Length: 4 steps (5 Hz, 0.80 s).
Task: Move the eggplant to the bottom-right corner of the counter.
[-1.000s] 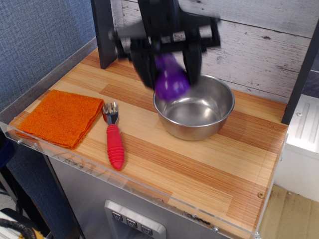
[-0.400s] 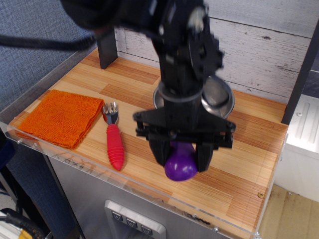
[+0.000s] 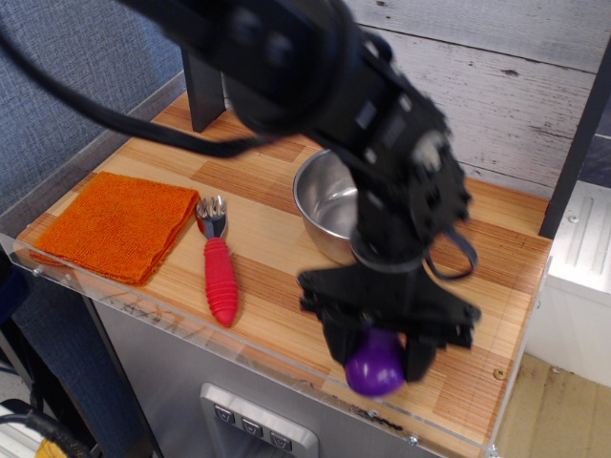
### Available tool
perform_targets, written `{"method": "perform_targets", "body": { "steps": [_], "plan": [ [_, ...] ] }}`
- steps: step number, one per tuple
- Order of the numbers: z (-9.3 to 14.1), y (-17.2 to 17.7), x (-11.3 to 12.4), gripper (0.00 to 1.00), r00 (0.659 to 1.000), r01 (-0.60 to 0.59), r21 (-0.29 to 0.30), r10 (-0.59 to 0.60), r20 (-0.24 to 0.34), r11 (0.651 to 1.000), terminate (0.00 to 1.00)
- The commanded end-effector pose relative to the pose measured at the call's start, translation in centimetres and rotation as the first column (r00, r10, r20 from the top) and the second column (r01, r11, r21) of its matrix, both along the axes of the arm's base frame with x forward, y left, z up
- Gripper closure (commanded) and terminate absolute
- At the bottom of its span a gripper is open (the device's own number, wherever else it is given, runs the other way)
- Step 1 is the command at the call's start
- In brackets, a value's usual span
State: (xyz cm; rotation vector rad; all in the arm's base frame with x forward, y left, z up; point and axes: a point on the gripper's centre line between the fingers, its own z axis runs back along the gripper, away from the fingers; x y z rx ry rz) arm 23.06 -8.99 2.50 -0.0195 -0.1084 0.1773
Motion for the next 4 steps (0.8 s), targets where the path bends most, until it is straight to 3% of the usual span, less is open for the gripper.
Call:
{"method": "perform_targets", "body": {
  "steps": [1,3,4],
  "plan": [
    [-0.5,-0.1,0.9,1.00,0.999,0.031,-0.026,-0.030,0.023,0.999,0.00],
    [0.2,0.4,1.8,1.00,1.000,-0.012,-0.043,0.013,0.028,0.999,0.00],
    [0.6,0.6,2.0,0.00,0.999,-0.040,-0.049,0.041,0.020,0.998,0.00]
  ]
}}
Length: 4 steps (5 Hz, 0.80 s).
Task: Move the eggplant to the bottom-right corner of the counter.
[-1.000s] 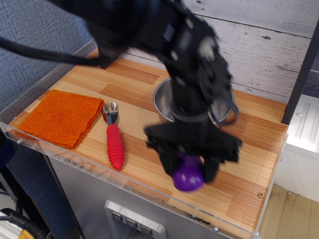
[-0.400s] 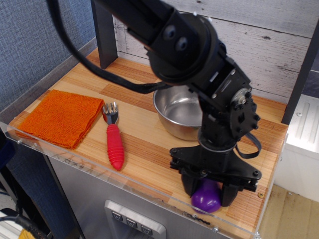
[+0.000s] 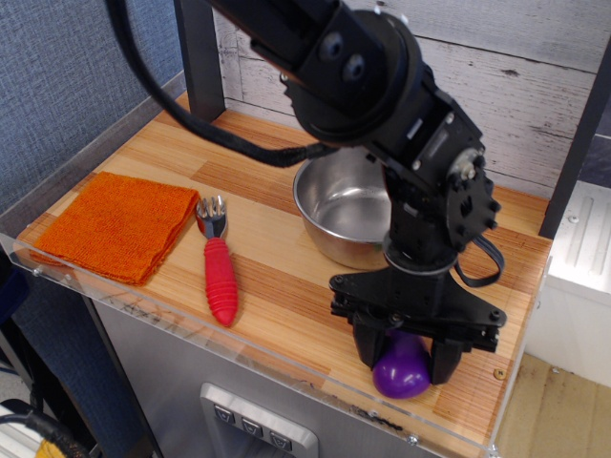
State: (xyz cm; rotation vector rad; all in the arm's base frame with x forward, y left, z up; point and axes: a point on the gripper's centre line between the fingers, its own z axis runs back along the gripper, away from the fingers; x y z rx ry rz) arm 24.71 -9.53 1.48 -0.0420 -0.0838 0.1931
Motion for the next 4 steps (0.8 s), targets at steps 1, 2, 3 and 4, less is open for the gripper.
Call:
{"method": "perform_targets", "body": {
  "steps": [1,2,3,4],
  "plan": [
    [1.8,1.1,0.3,0.00,0.999,-0.027,-0.019,0.028,0.045,0.999,0.00],
    [2.0,1.2,0.2,0.00,0.998,-0.031,-0.014,0.032,0.052,0.999,0.00],
    [3.2,1.9,0.5,0.00,0.996,-0.076,-0.047,0.078,0.041,0.996,0.00],
    [7.0,2.4,1.1,0.00,0.988,-0.129,-0.096,0.137,0.077,0.987,0.00]
  ]
}}
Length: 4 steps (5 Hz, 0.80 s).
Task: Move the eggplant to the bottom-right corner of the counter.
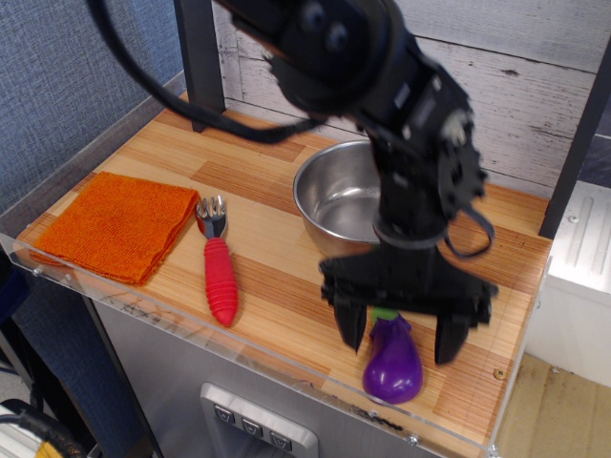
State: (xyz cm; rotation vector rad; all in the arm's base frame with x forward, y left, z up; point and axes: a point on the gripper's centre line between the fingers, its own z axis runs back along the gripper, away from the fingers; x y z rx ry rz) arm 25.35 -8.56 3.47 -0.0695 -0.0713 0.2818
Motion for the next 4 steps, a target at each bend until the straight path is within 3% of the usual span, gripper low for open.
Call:
{"method": "perform_targets", "body": {
  "steps": [1,2,4],
  "plan": [
    [9.4,2.3,1.0,0.00,0.983,-0.102,-0.091,0.115,0.144,0.991,0.00],
    [12.4,3.4,1.3,0.00,0.967,-0.136,-0.111,0.156,0.204,0.985,0.00],
    [12.4,3.4,1.3,0.00,0.967,-0.136,-0.111,0.156,0.204,0.985,0.00]
  ]
}}
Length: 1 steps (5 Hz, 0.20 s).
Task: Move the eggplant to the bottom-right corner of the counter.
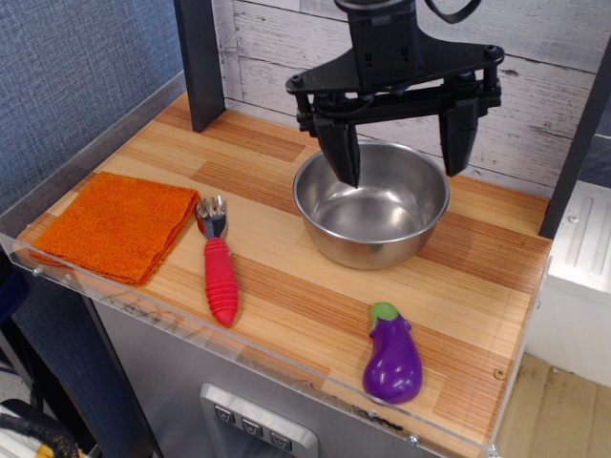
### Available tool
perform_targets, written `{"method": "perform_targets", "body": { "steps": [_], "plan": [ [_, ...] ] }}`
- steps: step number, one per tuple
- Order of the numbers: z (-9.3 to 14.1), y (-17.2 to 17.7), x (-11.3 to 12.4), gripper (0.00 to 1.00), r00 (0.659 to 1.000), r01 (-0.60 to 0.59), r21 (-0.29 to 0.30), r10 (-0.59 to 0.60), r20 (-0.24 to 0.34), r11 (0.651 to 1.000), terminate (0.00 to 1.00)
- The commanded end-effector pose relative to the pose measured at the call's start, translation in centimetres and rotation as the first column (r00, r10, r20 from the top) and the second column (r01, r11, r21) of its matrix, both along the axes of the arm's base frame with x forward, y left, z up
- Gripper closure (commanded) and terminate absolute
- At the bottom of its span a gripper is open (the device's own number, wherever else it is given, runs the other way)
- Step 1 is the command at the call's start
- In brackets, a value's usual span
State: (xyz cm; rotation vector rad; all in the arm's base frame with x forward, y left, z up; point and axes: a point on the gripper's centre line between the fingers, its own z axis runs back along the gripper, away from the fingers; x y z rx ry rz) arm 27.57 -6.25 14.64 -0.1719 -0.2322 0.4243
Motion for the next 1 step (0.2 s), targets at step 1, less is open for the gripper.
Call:
{"method": "perform_targets", "body": {
  "steps": [1],
  "plan": [
    [1.23,1.06,-0.95,0.00,0.999,-0.003,-0.010,0.003,0.046,1.000,1.00]
  ]
}}
